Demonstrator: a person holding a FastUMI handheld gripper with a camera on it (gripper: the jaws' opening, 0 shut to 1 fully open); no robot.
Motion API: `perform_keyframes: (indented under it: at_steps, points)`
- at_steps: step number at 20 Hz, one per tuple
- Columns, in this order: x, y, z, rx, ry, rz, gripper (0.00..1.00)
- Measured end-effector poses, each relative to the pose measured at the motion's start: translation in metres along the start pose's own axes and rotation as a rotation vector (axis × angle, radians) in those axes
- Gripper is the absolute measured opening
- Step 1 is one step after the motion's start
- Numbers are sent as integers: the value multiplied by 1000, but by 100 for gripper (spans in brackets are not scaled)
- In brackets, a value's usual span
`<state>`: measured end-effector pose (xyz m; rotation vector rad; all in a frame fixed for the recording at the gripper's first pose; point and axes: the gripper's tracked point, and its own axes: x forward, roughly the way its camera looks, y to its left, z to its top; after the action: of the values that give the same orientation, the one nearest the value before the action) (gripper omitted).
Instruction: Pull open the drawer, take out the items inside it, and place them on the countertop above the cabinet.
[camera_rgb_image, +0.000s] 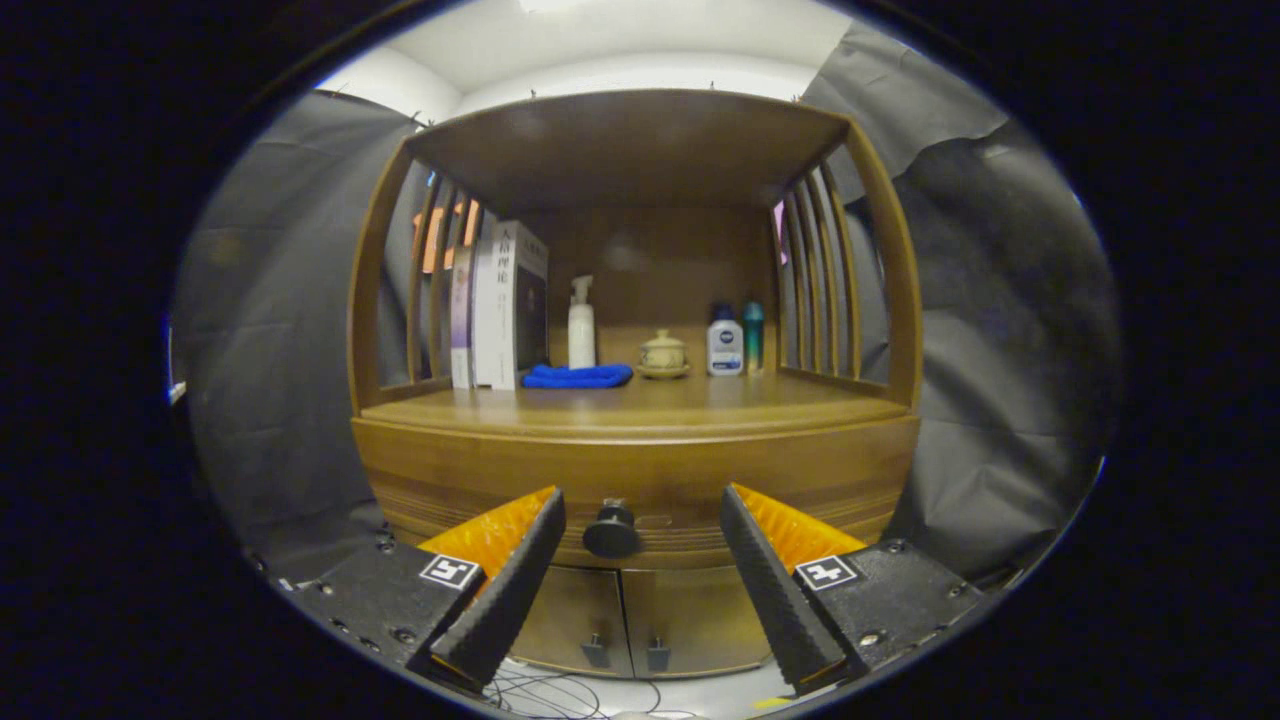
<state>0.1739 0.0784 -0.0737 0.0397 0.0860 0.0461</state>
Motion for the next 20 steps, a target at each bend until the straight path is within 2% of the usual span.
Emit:
perform_keyframes:
  at_steps: [6,9,13,16,20]
  points:
    - [50,10,-31,-37,49,-31,99]
    - [62,10,-37,-38,39,-45,94]
    - [66,21,-44,-68,46,-26,69]
    - [70,18,-45,-108,23,-52,49]
    - [69,20,-45,-37,60,-54,43]
